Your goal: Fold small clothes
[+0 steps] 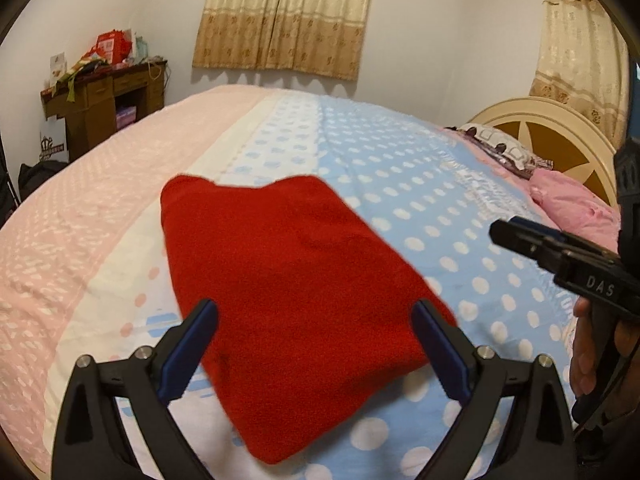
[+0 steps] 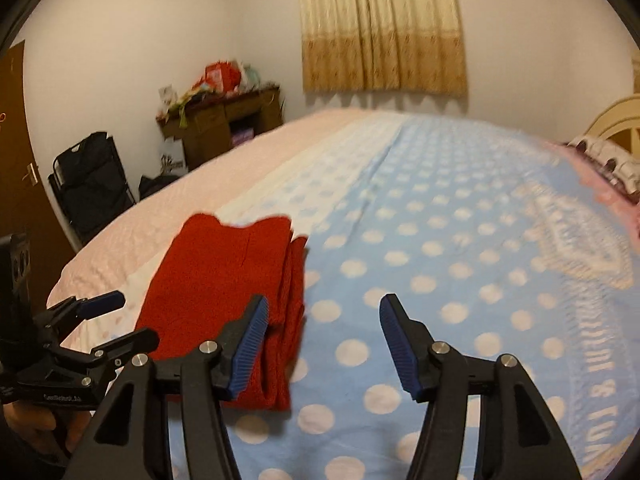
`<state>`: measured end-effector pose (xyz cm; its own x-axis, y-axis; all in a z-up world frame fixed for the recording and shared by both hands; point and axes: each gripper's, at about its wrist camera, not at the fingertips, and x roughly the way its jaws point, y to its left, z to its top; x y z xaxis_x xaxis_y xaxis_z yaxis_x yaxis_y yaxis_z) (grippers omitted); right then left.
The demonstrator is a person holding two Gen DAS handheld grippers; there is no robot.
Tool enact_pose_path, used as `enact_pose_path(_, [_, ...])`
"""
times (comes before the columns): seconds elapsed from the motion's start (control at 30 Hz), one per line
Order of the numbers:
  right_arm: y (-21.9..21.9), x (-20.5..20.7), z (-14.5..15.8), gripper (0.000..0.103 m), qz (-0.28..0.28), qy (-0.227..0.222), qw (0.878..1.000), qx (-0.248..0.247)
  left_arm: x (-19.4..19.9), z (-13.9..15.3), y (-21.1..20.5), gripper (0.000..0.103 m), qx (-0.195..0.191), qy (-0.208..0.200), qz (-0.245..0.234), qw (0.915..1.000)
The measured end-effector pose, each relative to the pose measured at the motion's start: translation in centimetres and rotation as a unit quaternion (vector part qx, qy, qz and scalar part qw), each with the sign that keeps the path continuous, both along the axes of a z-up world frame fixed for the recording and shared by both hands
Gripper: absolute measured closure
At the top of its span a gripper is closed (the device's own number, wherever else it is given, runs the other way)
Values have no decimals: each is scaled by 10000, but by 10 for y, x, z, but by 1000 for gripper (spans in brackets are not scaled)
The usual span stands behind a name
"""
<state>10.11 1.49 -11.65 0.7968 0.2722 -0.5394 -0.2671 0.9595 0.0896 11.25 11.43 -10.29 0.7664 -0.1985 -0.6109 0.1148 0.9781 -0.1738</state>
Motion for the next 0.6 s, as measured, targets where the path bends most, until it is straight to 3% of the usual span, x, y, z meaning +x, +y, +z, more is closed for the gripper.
enact_pose_path(0.2, [-5, -15, 16, 43, -62, -262, 9996, -26, -6, 10, -7, 0, 68, -170, -55, 9998])
enact_pose_path(0.6, [-18, -24, 18, 42, -279, -312, 9991, 42, -9, 11, -23, 0, 199, -223, -181, 9994])
